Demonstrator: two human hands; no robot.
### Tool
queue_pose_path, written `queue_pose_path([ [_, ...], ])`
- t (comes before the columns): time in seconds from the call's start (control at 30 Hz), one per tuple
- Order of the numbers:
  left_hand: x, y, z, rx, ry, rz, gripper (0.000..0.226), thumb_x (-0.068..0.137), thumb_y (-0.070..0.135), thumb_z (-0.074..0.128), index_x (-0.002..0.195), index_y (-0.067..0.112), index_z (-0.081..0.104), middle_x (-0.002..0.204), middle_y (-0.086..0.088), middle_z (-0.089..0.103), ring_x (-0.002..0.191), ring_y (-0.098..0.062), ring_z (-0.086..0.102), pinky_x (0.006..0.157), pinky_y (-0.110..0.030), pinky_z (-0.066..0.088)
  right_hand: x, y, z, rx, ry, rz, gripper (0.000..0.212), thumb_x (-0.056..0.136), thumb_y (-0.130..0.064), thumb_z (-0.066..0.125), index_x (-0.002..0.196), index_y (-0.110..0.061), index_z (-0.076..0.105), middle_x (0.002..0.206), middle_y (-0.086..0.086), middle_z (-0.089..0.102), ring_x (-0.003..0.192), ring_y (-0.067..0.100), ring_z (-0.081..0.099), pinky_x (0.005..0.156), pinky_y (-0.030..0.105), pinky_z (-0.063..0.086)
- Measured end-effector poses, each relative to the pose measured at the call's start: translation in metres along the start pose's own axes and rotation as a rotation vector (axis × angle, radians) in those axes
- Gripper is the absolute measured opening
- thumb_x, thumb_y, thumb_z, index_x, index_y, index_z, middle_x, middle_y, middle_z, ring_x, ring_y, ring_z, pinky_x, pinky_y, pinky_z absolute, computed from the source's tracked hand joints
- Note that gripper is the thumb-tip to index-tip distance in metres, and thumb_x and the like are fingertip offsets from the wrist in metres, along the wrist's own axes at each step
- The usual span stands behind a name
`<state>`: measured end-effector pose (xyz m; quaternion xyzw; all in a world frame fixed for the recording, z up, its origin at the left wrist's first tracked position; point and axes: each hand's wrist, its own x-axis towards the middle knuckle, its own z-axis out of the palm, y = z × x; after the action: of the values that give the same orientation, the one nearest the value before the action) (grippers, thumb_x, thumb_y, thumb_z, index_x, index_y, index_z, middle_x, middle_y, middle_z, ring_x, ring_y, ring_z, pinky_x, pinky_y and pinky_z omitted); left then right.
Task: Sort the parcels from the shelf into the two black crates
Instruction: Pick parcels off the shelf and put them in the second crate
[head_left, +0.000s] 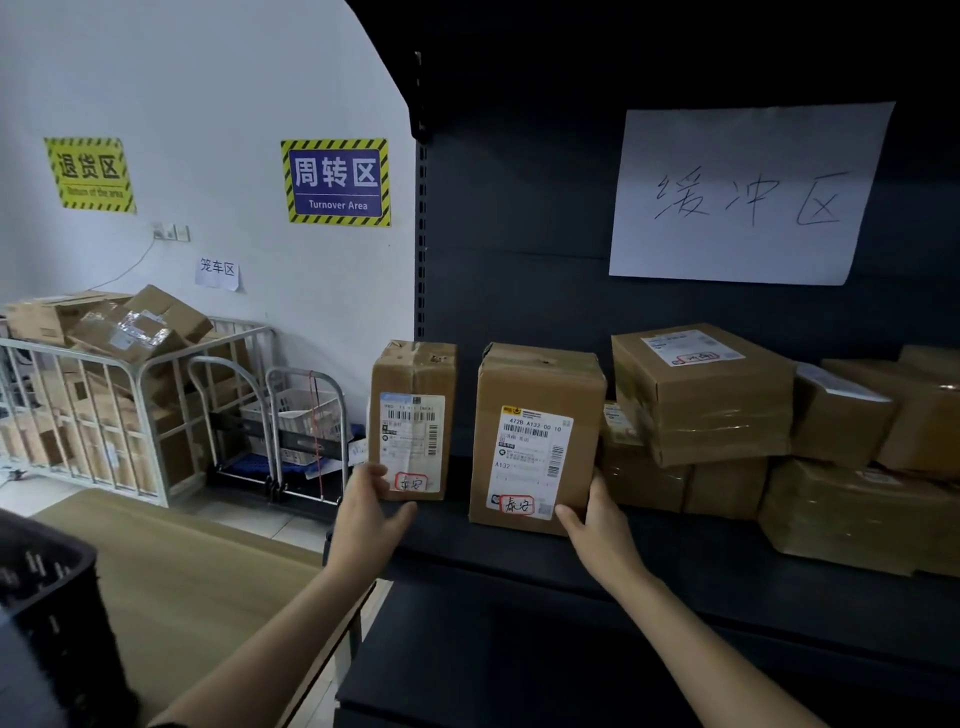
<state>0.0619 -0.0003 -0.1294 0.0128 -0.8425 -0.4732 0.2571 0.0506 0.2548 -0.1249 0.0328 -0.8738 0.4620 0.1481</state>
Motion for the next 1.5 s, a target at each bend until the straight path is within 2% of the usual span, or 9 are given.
queue_pose_path([
  [0.2,0.027,-0.017,-0.019,0.058,-0.062,0.009,0.079,0.068,0.016,0.082,0.133,0.011,0.038,0.122,0.0,0.049,0.118,-0.019,0.044,0.102,-0.037,0.039,0.022,-0.012,0.015,0.007,-0.006,0.023,0.058,0.092,-0.01,0.051,0.143,-0.014,0.024,0.136,0.006,0.049,0.124,0.022,0.047,0.096,0.026,0.038],
  [0.37,0.046,-0.022,-0.021,0.04,-0.142,0.064,0.084,0.065,0.011,0.082,0.136,0.013,0.037,0.119,0.013,0.038,0.115,-0.007,0.036,0.097,-0.026,0.03,0.037,-0.015,0.025,0.018,-0.057,0.029,0.062,0.092,-0.009,0.052,0.144,-0.018,0.021,0.138,0.004,0.048,0.126,0.021,0.045,0.096,0.025,0.035],
  [0.53,0.06,-0.032,-0.017,-0.047,-0.286,0.018,0.079,0.066,0.005,0.079,0.13,0.022,0.038,0.117,0.006,0.052,0.114,-0.016,0.052,0.096,-0.031,0.045,0.049,-0.012,0.029,0.058,-0.094,0.062,0.065,0.091,-0.013,0.055,0.145,-0.02,0.02,0.138,0.0,0.047,0.128,0.018,0.042,0.1,0.026,0.033],
  [0.67,0.065,-0.038,-0.011,-0.074,-0.339,-0.044,0.08,0.068,0.005,0.077,0.132,0.025,0.032,0.116,0.01,0.053,0.11,-0.011,0.052,0.093,-0.026,0.043,0.053,-0.011,0.033,0.103,-0.13,0.104,0.066,0.091,-0.017,0.056,0.145,-0.022,0.018,0.137,-0.001,0.048,0.129,0.017,0.042,0.101,0.027,0.032],
  [0.97,0.071,-0.03,-0.017,-0.201,-0.268,-0.096,0.068,0.066,0.011,0.081,0.121,0.022,0.042,0.116,0.004,0.06,0.106,-0.015,0.059,0.092,-0.036,0.05,0.051,-0.027,0.022,0.176,-0.032,-0.026,0.05,0.095,-0.021,0.048,0.143,-0.02,0.031,0.131,0.0,0.053,0.117,0.008,0.048,0.098,0.027,0.04],
  [1.13,0.067,-0.002,-0.028,-0.386,-0.262,-0.048,0.058,0.065,0.003,0.081,0.107,0.027,0.049,0.106,0.004,0.066,0.094,-0.009,0.067,0.071,-0.019,0.055,0.055,-0.042,0.004,0.16,0.041,-0.072,0.045,0.096,-0.036,0.044,0.139,-0.025,0.039,0.128,0.004,0.05,0.113,0.014,0.049,0.098,0.035,0.043],
  [1.27,0.059,0.018,-0.034,-0.444,-0.273,-0.022,0.058,0.07,0.003,0.077,0.114,0.027,0.048,0.107,0.001,0.065,0.088,-0.007,0.069,0.066,-0.017,0.055,0.054,-0.046,-0.005,0.247,0.02,-0.038,0.049,0.095,-0.041,0.042,0.141,-0.024,0.037,0.132,0.004,0.05,0.118,0.016,0.049,0.101,0.038,0.042],
  [1.4,0.049,0.029,-0.04,-0.407,-0.25,-0.004,0.056,0.071,0.006,0.077,0.105,0.038,0.047,0.106,0.003,0.064,0.084,-0.001,0.067,0.064,-0.016,0.054,0.046,-0.047,-0.008,0.313,-0.017,-0.031,0.049,0.095,-0.04,0.042,0.14,-0.023,0.037,0.127,-0.001,0.056,0.103,0.007,0.052,0.084,0.022,0.042],
  [1.5,0.042,0.034,-0.043,-0.391,-0.238,-0.018,0.06,0.07,0.008,0.078,0.117,0.028,0.047,0.108,0.002,0.064,0.09,-0.005,0.066,0.067,-0.021,0.056,0.041,-0.046,-0.01,0.334,-0.038,-0.014,0.05,0.095,-0.041,0.041,0.141,-0.025,0.034,0.115,-0.007,0.056,0.089,-0.004,0.05,0.068,0.012,0.038],
])
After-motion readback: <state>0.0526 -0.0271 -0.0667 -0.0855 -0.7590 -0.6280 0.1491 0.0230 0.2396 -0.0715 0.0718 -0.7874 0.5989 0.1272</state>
